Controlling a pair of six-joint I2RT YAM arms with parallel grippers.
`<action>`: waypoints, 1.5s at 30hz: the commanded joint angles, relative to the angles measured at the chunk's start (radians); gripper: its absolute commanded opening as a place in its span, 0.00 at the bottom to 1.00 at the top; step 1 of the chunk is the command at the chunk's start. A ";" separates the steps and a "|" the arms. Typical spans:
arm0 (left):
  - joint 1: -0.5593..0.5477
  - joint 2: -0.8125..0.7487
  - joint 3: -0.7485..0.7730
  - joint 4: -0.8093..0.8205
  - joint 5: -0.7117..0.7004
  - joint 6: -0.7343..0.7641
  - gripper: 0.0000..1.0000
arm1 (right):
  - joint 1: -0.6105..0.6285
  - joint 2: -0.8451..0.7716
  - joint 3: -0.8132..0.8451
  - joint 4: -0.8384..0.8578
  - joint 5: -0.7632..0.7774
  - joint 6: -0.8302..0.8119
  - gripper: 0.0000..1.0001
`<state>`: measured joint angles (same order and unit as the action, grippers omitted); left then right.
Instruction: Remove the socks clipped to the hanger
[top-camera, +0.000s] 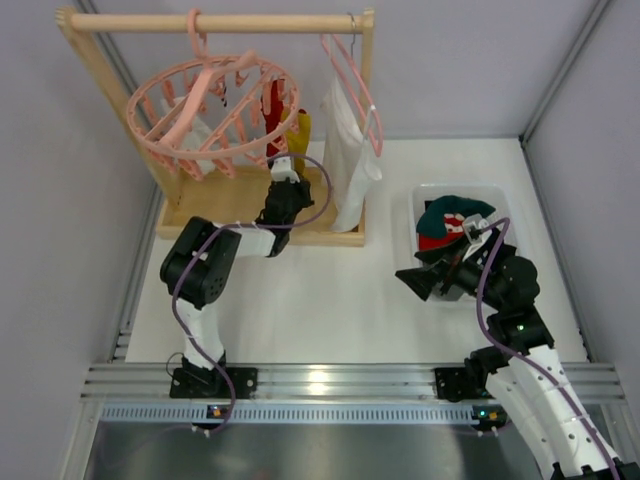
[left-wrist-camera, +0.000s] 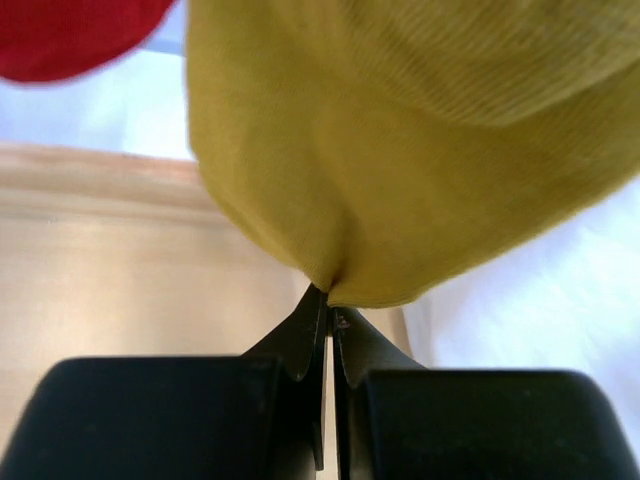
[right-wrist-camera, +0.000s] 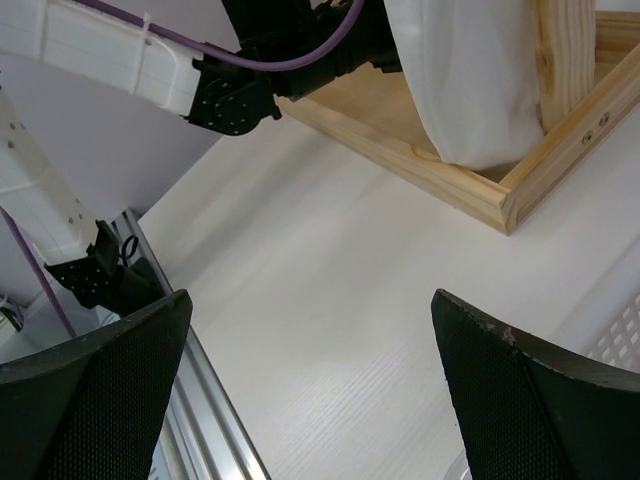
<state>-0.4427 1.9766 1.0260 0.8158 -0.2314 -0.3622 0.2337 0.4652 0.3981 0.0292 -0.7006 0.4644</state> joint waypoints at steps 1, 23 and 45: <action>-0.008 -0.130 -0.070 0.077 0.023 -0.105 0.00 | 0.010 0.000 -0.001 0.054 0.007 -0.013 0.99; -0.047 -0.910 -0.714 0.010 0.147 -0.303 0.00 | 0.030 0.012 -0.005 0.204 -0.068 0.060 0.99; -0.048 -1.461 -0.874 -0.575 0.095 -0.434 0.00 | 0.645 0.452 0.593 -0.017 0.450 -0.124 0.96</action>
<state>-0.4866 0.5510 0.1719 0.3225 -0.1486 -0.7582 0.7864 0.8398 0.8692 0.0460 -0.4023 0.4118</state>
